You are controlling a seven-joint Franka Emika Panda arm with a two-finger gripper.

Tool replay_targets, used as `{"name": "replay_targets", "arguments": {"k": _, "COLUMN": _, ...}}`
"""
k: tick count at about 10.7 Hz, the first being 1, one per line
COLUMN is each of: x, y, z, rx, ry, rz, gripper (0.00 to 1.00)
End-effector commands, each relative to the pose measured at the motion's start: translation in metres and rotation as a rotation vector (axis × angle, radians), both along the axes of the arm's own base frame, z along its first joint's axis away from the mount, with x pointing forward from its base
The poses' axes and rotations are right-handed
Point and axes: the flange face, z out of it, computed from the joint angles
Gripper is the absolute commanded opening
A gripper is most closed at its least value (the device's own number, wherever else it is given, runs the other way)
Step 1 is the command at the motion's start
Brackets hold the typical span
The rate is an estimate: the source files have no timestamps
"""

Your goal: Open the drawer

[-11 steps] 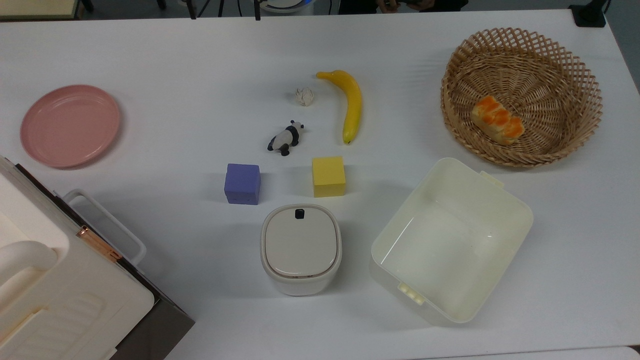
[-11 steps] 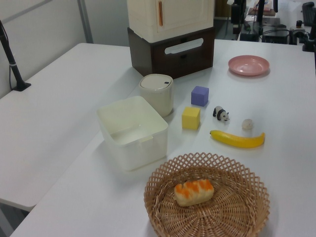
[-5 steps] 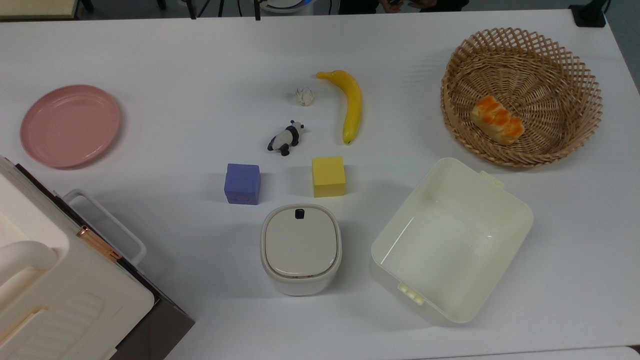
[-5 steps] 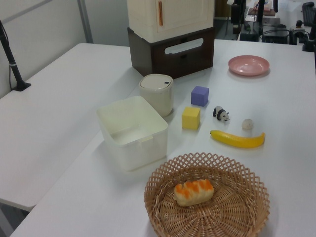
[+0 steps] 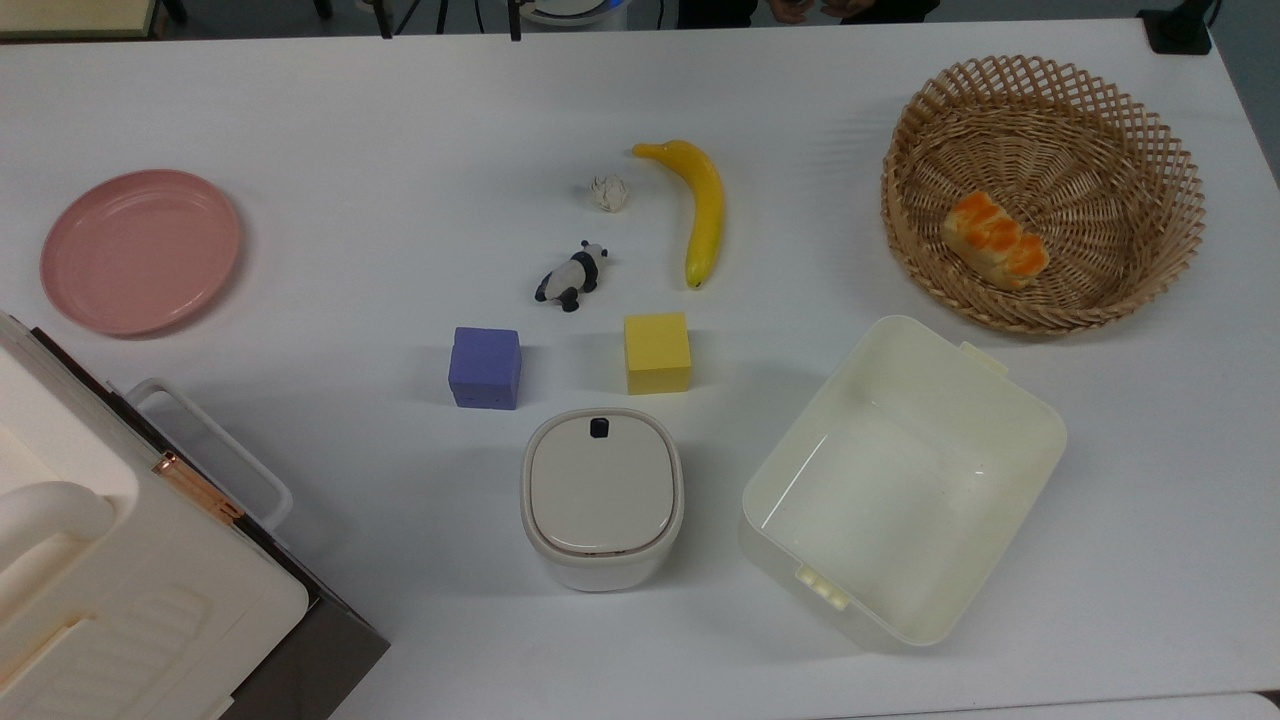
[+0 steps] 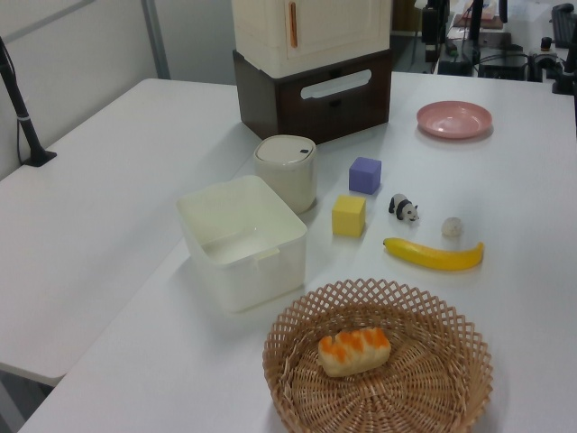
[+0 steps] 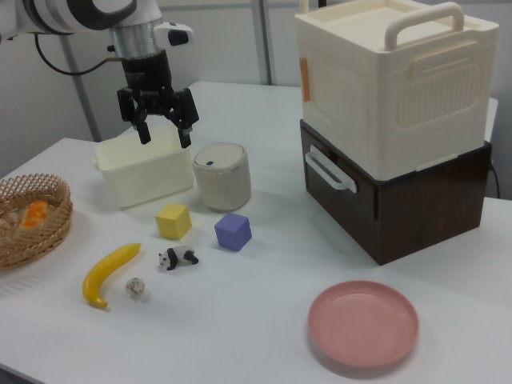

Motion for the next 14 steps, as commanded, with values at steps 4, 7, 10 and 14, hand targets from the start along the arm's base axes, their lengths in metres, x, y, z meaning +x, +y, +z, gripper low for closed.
{"name": "replay_targets", "arguments": {"k": 4, "x": -0.004, "y": 0.005, "z": -0.003, "rx": 0.004, "ry": 0.02, "rz": 0.052, "gripper": 1.0}}
{"name": "replay_targets", "arguments": {"k": 7, "x": -0.003, "y": 0.006, "z": -0.004, "rx": 0.008, "ry": 0.026, "rz": 0.098, "gripper": 1.0}}
{"name": "replay_targets", "arguments": {"k": 10, "x": 0.001, "y": 0.008, "z": -0.008, "rx": 0.013, "ry": 0.017, "rz": 0.226, "gripper": 1.0}}
{"name": "replay_targets", "arguments": {"k": 14, "x": 0.013, "y": 0.007, "z": -0.027, "rx": 0.007, "ry": -0.019, "rz": 0.444, "gripper": 1.0}}
